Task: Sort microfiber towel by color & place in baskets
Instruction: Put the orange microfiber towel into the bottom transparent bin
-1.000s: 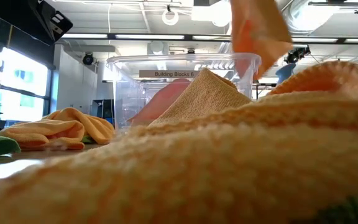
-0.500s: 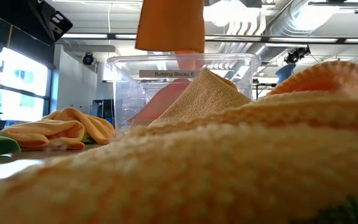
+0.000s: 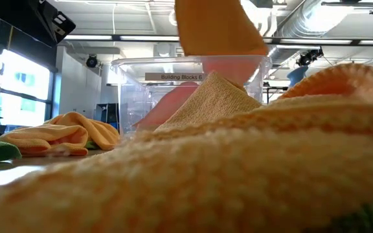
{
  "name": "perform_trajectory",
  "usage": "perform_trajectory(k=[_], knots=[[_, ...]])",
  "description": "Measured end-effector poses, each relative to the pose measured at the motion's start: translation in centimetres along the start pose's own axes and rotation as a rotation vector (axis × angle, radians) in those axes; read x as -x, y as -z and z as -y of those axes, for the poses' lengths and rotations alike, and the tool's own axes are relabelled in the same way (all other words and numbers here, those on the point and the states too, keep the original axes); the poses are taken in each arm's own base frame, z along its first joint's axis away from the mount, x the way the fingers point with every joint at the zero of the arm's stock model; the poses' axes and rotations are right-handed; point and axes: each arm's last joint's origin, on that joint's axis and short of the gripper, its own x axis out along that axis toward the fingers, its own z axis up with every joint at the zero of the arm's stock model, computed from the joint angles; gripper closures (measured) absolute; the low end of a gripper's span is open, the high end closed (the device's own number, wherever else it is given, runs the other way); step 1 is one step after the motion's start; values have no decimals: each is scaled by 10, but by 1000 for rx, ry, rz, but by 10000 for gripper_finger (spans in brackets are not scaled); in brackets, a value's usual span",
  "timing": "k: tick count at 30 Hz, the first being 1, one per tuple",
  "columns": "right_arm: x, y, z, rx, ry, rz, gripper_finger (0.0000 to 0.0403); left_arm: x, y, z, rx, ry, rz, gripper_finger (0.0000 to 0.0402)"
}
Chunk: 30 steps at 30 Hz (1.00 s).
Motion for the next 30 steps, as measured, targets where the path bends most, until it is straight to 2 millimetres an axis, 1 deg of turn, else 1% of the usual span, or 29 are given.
perform_trajectory(k=[6, 9, 12, 16, 18, 21, 25, 30], knots=[[-20, 36, 7, -58, 75, -154, 403, 0, 0, 0, 1, 0, 0, 401], [-23, 47, 11, -98, 83, -242, 403, 0, 0, 0, 3, 0, 0, 401], [-24, 58, 17, -167, 74, -382, 403, 0, 0, 0, 3, 0, 0, 401], [-29, 71, 24, -269, 151, -498, 403, 0, 0, 0, 17, 0, 0, 401], [-37, 78, 29, -303, 195, -561, 403, 0, 0, 0, 27, 0, 2, 401], [-55, 96, 35, -318, 267, -676, 403, 0, 0, 0, 30, 1, 2, 401], [-82, 125, 35, -328, 317, -797, 403, 0, 0, 0, 46, 0, 1, 401], [-108, 161, 35, -307, 377, -902, 403, 0, 0, 0, 46, 0, 1, 401]])
